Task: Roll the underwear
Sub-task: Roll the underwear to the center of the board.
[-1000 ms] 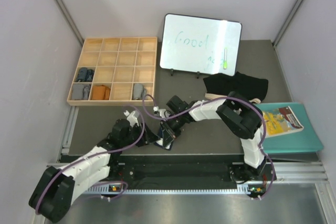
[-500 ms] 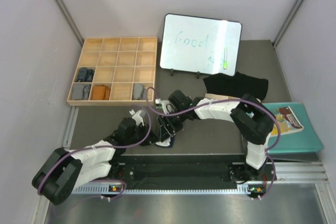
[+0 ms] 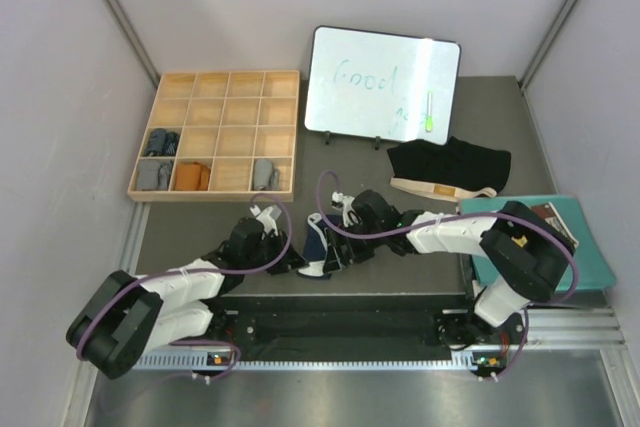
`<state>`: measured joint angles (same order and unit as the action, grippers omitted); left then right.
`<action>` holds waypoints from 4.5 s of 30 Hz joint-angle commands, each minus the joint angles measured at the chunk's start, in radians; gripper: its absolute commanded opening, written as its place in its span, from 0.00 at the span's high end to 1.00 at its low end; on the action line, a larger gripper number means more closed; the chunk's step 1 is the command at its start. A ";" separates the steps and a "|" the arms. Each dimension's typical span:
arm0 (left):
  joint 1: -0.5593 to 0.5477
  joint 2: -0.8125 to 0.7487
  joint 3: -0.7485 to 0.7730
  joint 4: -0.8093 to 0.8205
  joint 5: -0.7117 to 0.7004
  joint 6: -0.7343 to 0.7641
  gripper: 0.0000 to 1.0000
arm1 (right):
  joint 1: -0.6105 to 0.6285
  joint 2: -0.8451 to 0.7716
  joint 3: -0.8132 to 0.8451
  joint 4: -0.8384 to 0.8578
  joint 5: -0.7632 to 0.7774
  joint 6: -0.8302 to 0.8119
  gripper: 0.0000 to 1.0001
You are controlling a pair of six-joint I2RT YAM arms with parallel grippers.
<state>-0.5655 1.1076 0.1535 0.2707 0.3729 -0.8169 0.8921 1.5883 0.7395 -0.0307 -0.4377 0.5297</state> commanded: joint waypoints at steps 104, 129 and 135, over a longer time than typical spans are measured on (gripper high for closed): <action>0.105 0.270 0.333 -0.559 0.304 0.194 1.00 | 0.714 0.107 0.107 0.107 1.033 -0.510 0.64; 0.121 0.213 0.320 -0.531 0.331 0.171 0.75 | 0.500 0.141 0.139 -0.074 0.455 -0.442 1.00; 0.188 0.083 0.285 -0.530 0.284 0.137 0.45 | 0.355 0.107 0.150 -0.107 0.173 -0.395 1.00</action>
<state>-0.4198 1.2915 0.4599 -0.2710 0.6689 -0.6544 1.3205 1.6875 0.8860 -0.0601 0.0658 0.0620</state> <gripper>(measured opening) 0.518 0.029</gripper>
